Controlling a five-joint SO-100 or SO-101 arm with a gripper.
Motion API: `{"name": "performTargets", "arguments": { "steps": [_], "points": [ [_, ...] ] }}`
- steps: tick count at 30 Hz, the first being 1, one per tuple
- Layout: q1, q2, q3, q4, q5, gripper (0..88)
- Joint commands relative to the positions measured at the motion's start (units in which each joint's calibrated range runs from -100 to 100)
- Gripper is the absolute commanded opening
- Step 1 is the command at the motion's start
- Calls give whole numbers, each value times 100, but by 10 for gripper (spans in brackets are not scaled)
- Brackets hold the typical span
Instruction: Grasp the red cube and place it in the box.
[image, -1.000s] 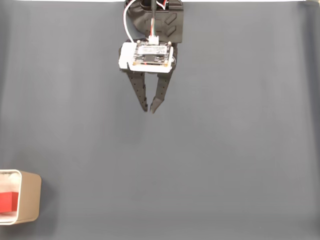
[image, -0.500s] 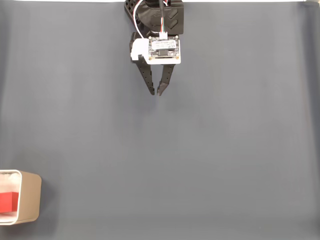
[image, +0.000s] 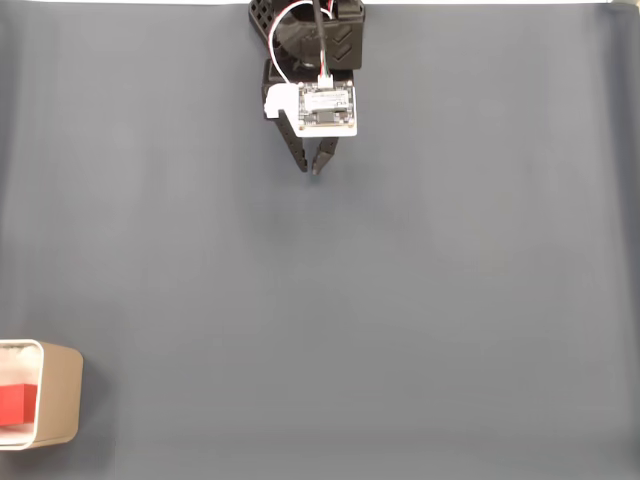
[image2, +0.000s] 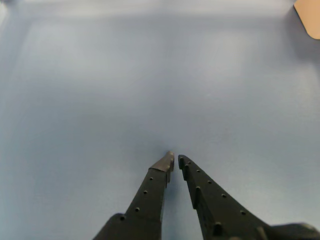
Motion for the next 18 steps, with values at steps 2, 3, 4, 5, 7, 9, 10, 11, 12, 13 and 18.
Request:
{"name": "performTargets", "arguments": {
  "steps": [2, 3, 4, 5, 7, 9, 10, 11, 12, 13, 18],
  "points": [
    [24, -235, 117, 455, -34, 0],
    [10, -261, 117, 553, -59, 0],
    [-4, -261, 117, 652, -88, 0],
    [-11, -261, 117, 742, -107, 0],
    [-11, -269, 117, 914, -171, 0],
    [-11, -269, 117, 1094, -210, 0],
    [-11, -269, 117, 1193, -220, 0],
    [-11, -269, 117, 1258, -225, 0],
    [-11, -269, 117, 1324, -230, 0],
    [3, -269, 117, 1389, -225, 0],
    [31, -269, 117, 1726, -244, 0]
  ]
}}
